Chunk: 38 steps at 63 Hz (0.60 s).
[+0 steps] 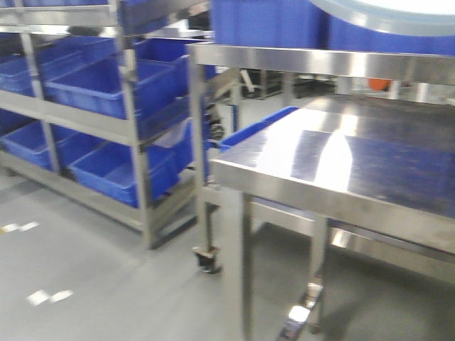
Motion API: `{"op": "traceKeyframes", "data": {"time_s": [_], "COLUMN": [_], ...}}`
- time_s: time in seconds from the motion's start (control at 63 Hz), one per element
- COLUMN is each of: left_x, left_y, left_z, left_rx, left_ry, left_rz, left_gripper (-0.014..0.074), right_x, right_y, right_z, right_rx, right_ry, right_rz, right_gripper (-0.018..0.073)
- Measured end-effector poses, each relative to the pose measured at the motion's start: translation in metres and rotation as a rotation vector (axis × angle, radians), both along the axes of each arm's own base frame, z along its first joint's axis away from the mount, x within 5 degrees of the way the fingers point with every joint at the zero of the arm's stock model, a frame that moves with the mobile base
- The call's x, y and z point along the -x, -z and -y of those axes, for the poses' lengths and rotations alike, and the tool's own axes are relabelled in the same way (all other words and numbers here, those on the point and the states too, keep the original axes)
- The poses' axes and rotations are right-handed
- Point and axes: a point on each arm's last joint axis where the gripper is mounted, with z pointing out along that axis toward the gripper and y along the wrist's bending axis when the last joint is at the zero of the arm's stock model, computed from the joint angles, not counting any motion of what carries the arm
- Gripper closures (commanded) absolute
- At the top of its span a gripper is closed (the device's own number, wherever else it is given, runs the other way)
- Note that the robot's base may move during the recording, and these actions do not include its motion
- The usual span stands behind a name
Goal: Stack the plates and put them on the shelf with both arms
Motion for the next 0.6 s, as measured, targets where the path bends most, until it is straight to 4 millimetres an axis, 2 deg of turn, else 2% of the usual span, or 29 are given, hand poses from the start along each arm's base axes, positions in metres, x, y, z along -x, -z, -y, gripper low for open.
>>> {"op": "traceKeyframes", "data": {"time_s": [0.603], "left_x": [0.0000], "left_y": [0.0000], "left_z": [0.0000], "left_rx": [0.000], "left_ry": [0.000], "left_rz": [0.000], "left_gripper": [0.0505], "right_x": [0.0000], "right_y": [0.0000], "right_z": [0.0000], "right_rx": [0.000], "right_ry": [0.000], "right_rz": [0.000], "right_gripper": [0.0511]}}
